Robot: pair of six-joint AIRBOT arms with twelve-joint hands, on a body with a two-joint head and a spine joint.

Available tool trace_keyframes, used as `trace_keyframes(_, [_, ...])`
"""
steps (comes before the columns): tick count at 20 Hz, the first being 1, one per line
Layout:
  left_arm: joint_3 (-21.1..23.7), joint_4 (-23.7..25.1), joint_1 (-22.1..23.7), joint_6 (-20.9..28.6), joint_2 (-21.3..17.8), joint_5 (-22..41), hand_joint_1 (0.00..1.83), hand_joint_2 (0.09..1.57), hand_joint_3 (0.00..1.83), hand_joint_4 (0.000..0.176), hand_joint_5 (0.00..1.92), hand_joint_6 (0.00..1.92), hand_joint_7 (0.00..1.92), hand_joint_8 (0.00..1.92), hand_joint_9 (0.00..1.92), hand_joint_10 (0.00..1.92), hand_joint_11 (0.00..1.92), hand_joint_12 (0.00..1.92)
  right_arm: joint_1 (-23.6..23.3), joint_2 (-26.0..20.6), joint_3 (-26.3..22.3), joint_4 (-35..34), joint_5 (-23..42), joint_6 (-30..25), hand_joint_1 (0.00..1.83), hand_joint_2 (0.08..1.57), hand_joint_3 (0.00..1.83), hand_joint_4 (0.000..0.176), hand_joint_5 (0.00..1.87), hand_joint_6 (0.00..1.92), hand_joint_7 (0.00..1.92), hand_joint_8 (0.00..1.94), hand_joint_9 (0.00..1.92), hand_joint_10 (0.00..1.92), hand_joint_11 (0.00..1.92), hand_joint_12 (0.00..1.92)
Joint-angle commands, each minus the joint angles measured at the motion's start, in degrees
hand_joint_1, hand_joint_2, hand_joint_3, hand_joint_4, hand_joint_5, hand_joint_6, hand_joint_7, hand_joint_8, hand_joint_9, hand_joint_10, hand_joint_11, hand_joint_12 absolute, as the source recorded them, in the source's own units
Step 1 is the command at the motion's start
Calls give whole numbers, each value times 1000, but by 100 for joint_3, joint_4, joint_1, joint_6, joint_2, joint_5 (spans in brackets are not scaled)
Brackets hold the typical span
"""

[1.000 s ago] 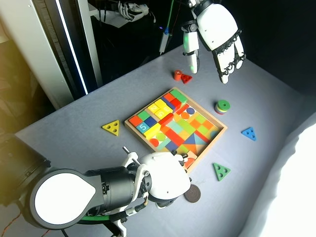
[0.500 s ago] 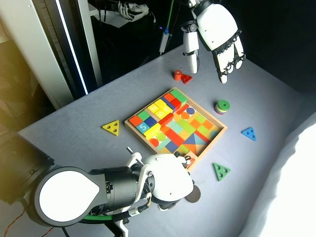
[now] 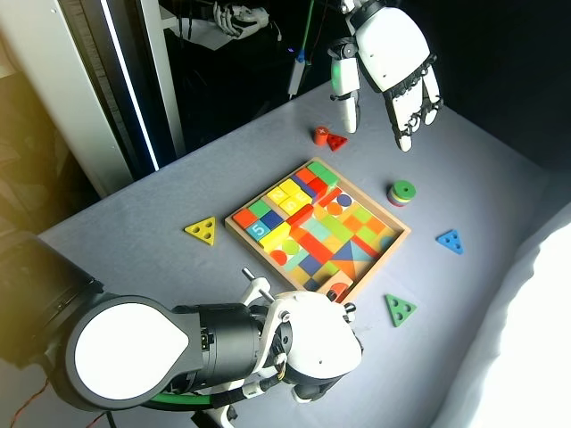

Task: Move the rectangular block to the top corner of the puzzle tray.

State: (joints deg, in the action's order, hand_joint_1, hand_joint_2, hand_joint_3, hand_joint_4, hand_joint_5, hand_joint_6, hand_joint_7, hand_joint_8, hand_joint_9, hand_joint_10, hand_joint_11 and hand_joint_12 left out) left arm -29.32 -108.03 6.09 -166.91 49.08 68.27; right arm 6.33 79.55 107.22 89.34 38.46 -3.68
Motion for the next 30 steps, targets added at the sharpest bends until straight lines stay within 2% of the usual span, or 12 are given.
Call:
trace_keyframes(1, [31, 498, 65, -35, -83, 86, 0, 1319, 0, 0, 320, 0, 630, 4, 574, 2, 207, 537, -80, -71, 42, -281, 63, 35, 1793, 1173, 3, 0, 188, 1, 1325, 1941, 1504, 1921, 1604, 1921])
trace_keyframes(6, [31, 496, 66, -37, -83, 87, 0, 1319, 0, 0, 296, 0, 622, 0, 557, 1, 185, 539, -209, -73, 41, -266, 257, 12, 1796, 1162, 0, 0, 223, 9, 1304, 1941, 1492, 1921, 1600, 1921])
trace_keyframes(9, [31, 495, 66, -37, -83, 87, 0, 1318, 0, 0, 319, 8, 649, 11, 587, 13, 214, 553, -343, -85, 40, 12, 617, -299, 1789, 1160, 0, 0, 217, 9, 1292, 1941, 1489, 1921, 1621, 1921])
trace_keyframes(15, [31, 492, 68, -39, -83, 86, 0, 1321, 0, 0, 273, 0, 627, 0, 562, 1, 175, 553, -368, -227, 20, 344, 1363, -715, 1808, 1162, 0, 0, 273, 11, 1310, 1941, 1513, 1921, 1651, 1921])
trace_keyframes(19, [31, 486, 77, -48, -83, 83, 0, 1322, 2, 0, 347, 3, 656, 1, 592, 6, 195, 593, -293, -289, -7, 521, 1538, -803, 1796, 1176, 5, 0, 297, 8, 1311, 1941, 1505, 1921, 1636, 1921])
trace_keyframes(22, [31, 475, 78, -52, -84, 77, 0, 1321, 1, 0, 326, 4, 647, 1, 591, 5, 188, 595, -286, -359, -39, 574, 1805, -915, 1785, 1170, 2, 0, 293, 3, 1312, 1941, 1511, 1921, 1642, 1921])
trace_keyframes(26, [34, 459, 90, -73, -96, 50, 0, 1318, 0, 0, 288, 0, 663, 6, 596, 5, 186, 590, -315, -714, -504, 572, 1794, -911, 1773, 1164, 0, 0, 308, 11, 1315, 1941, 1515, 1921, 1636, 1921])
trace_keyframes(30, [35, 447, 97, -85, -103, 33, 0, 1319, 0, 0, 267, 0, 663, 3, 593, 2, 173, 582, -348, -1180, -1184, 571, 1288, -914, 1786, 1166, 0, 0, 281, 3, 1297, 1941, 1507, 1921, 1646, 1921])
